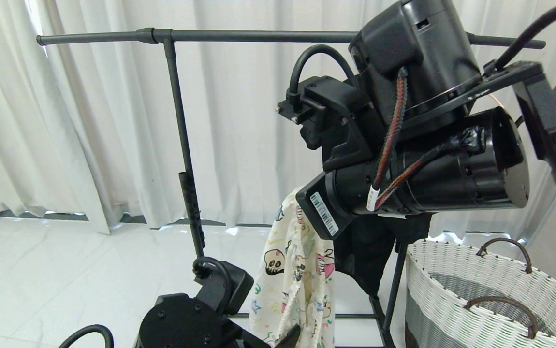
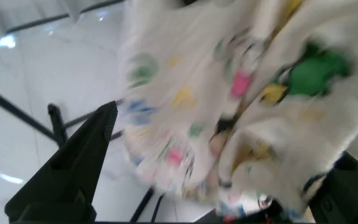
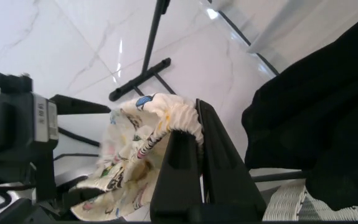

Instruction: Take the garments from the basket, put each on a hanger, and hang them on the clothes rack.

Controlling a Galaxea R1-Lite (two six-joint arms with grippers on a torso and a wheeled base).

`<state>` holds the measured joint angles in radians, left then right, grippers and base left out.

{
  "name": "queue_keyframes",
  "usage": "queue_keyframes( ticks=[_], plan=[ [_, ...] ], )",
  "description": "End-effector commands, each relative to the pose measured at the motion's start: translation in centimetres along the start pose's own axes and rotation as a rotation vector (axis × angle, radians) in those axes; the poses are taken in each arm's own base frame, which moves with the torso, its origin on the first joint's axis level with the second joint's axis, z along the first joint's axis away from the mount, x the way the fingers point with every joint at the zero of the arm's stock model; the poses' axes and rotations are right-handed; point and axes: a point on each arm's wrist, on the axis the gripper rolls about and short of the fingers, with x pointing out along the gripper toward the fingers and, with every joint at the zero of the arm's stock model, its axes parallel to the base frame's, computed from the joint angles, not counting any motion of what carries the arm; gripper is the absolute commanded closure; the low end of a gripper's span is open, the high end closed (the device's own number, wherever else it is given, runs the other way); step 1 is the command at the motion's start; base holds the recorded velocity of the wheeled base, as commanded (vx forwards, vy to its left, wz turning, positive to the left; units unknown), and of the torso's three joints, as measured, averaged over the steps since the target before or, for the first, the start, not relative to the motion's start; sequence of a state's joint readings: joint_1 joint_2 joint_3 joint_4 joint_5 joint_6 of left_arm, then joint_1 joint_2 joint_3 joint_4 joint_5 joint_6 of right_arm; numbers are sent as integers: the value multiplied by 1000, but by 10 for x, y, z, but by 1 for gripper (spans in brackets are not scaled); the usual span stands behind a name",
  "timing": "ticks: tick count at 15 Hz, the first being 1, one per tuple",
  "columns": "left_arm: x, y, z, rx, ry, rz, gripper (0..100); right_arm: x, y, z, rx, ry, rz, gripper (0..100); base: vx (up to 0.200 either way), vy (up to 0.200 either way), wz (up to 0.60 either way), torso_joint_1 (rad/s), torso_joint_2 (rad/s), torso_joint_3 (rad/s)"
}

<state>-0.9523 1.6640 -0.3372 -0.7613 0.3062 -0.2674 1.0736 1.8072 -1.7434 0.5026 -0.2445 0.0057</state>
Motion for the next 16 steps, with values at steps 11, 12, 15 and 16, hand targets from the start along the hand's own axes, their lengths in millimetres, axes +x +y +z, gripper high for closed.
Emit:
queue_keyframes(
  ticks=[11, 12, 15, 16],
  plan=[
    [-25, 14, -28, 48, 39, 107, 100, -24, -18, -24, 10, 51, -38, 100, 0, 0, 0, 0, 0, 0],
    [-30, 13, -26, 68, 15, 98, 100, -32, -23, -33, 14, 67, -49, 100, 0, 0, 0, 0, 0, 0],
    [-49, 13, -3, 152, -108, 22, 100, -66, -37, -65, 25, 103, -75, 100, 0, 0, 0, 0, 0, 0],
    [-54, 12, 12, 145, -148, -19, 100, -81, -41, -75, 25, 116, -86, 100, 0, 0, 0, 0, 0, 0]
  ],
)
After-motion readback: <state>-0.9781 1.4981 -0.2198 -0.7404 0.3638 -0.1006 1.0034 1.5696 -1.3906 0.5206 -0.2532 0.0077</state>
